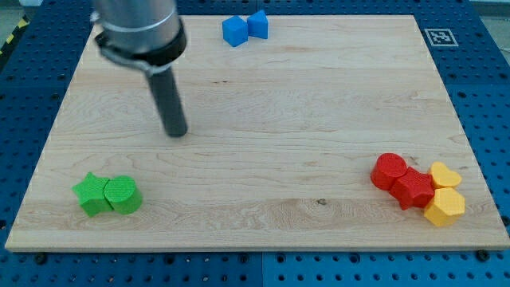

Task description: Move the yellow hexagon towards the left center

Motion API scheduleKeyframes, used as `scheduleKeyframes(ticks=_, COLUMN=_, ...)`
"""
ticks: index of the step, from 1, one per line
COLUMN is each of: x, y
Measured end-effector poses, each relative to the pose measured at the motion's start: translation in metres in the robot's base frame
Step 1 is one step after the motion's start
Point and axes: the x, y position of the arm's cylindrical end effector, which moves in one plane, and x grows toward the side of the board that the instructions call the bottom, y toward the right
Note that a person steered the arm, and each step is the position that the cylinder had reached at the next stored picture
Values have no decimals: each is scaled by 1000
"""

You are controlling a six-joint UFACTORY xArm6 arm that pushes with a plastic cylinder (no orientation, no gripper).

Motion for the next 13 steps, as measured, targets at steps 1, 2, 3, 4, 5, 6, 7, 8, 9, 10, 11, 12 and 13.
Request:
scheduleKeyframes(ticks=1, x=-15, y=28)
scheduleKeyframes(ticks=2, x=-15, y=53)
scheduleKeyframes(ticks=3, x=-14, y=67)
scheduleKeyframes(ticks=4, x=-14, y=67)
scheduleKeyframes(ticks=5, x=-14, y=67)
scheduleKeyframes(ticks=6, x=-14, y=67)
scheduleKeyframes(ticks=7, x=-10, y=71)
scheduleKeyframes(ticks=8, x=-10, y=119)
scheduleKeyframes(ticks=9, x=-9, y=186)
scheduleKeyframes(ticks=10, x=-5, y=267)
scheduleKeyframes(ticks=11, x=17, y=355)
scheduleKeyframes(ticks=12, x=70, y=422)
scheduleKeyframes(ticks=13, x=145, y=441)
